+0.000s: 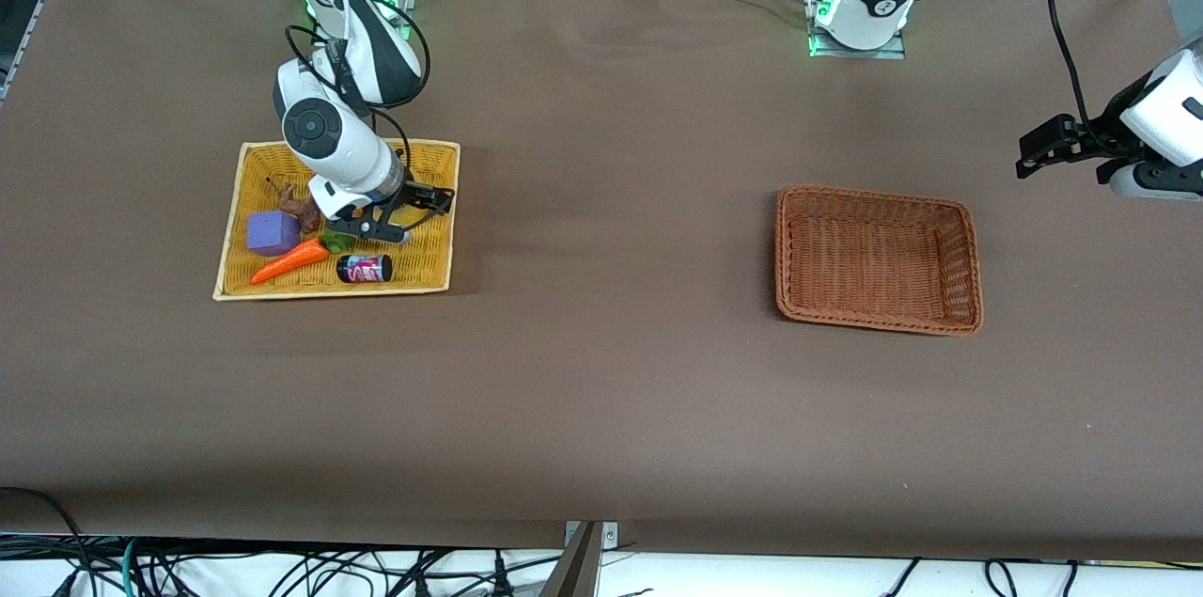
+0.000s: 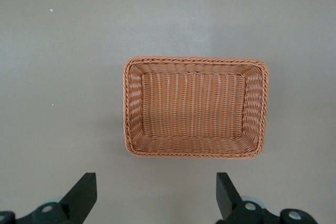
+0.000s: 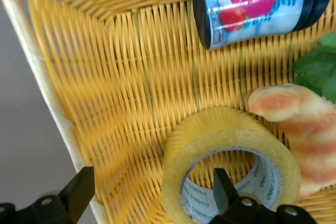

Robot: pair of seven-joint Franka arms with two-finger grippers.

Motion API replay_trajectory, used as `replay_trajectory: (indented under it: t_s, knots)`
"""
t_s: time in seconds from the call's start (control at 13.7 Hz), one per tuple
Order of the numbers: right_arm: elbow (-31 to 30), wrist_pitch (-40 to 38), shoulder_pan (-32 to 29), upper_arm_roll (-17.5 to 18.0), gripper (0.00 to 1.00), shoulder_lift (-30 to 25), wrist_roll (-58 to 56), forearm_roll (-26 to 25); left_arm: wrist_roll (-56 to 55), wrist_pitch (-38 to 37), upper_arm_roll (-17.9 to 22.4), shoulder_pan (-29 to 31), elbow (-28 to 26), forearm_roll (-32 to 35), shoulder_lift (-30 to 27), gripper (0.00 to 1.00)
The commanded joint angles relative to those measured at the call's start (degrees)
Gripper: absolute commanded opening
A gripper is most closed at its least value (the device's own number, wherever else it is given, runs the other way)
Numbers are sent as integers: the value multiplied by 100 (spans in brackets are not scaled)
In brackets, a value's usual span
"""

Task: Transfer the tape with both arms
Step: 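Grasp the tape roll with the right gripper and lift it out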

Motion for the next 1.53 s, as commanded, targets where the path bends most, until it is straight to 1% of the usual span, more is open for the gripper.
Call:
replay_trajectory:
  t_s: [0.0, 0.22, 0.44, 0.51, 0.58, 0.66, 0.73, 0.8, 0.87, 1.09, 1.24, 1.31, 1.38, 1.46]
  knots:
    - [-228, 150, 18, 0, 100, -130, 117, -83, 107, -121, 20, -12, 152, 117, 54, 100]
    - [-377, 211, 18, 0, 100, -157, 126, -127, 107, -138, 20, -12, 152, 117, 54, 100]
    - [-746, 781, 9, 0, 100, -157, 117, -136, 107, -147, 20, -12, 152, 117, 54, 100]
    - [-773, 844, 9, 0, 100, -139, 117, -136, 107, -147, 20, -12, 152, 117, 54, 100]
    - [-765, 845, 9, 0, 85, -130, 91, -136, 107, -147, 20, -12, 152, 117, 54, 100]
    - [-747, 810, 9, -8, 51, -130, 65, -136, 107, -147, 20, -12, 152, 117, 54, 100]
    - [-747, 810, 9, -9, 19, -122, 56, -136, 107, -147, 20, -12, 152, 117, 45, 100]
    - [-747, 810, 18, -9, 6, -121, 56, -136, 107, -147, 20, -12, 152, 117, 45, 100]
    - [-747, 810, 18, 0, 0, -130, 56, -136, 107, -147, 20, -12, 152, 117, 54, 100]
    - [-694, 801, 9, 0, 0, -174, 47, -136, 98, -147, 20, -12, 152, 117, 54, 100]
    - [-616, 626, 18, 0, 0, -375, 30, -136, 89, -147, 20, -12, 152, 117, 54, 100]
    - [-406, 294, 18, 0, 0, -472, 29, -136, 89, -147, 12, -12, 152, 117, 54, 100]
    - [-65, -170, 18, 18, 0, -517, 47, -136, 89, -147, 20, -12, 152, 117, 54, 100]
    - [452, -784, 26, 35, 0, -508, 82, -136, 89, -147, 12, -12, 152, 108, 45, 100]
